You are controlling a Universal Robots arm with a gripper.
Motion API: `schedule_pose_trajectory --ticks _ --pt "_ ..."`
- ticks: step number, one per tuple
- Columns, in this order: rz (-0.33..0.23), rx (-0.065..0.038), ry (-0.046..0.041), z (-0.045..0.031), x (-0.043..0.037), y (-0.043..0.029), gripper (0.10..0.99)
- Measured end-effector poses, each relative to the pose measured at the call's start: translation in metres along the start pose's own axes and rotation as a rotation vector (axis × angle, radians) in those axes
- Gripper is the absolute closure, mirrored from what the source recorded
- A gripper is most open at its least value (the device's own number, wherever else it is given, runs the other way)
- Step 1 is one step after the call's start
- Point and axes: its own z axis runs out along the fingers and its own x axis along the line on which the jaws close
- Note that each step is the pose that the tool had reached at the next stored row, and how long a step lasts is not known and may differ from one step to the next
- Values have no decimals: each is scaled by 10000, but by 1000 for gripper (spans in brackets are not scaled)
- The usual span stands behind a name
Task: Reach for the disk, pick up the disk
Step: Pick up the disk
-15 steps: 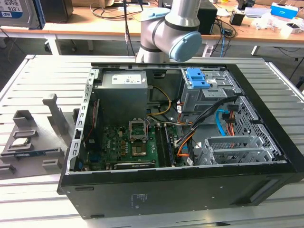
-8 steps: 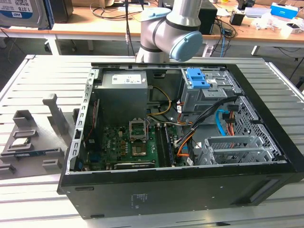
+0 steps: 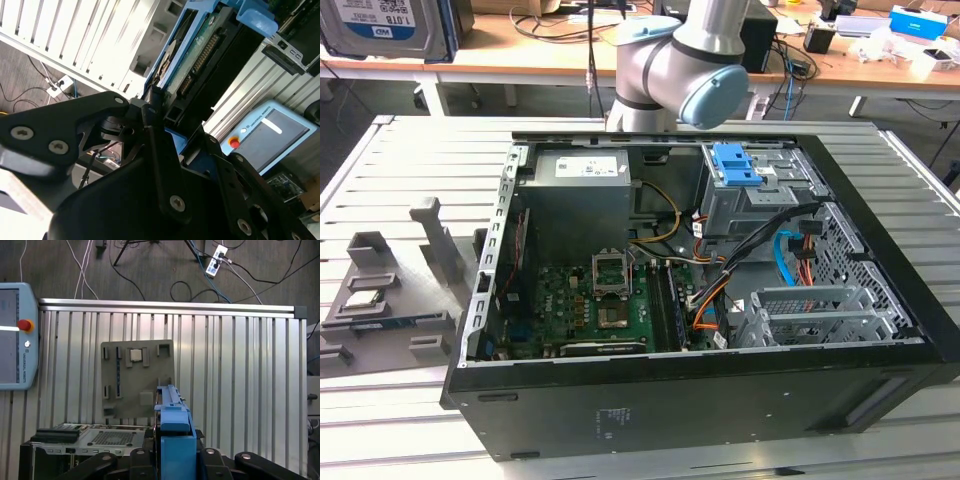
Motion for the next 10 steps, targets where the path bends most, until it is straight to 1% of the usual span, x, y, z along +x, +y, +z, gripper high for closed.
schedule_pose_trajectory --ticks 2,7,9,10 --pt "-1 0 0 -2 0 -29 722" --pt "0 1 0 -10 2 -152 722" --pt "1 0 -1 -16 3 -235 722" --pt "0 0 0 -20 4 -291 722"
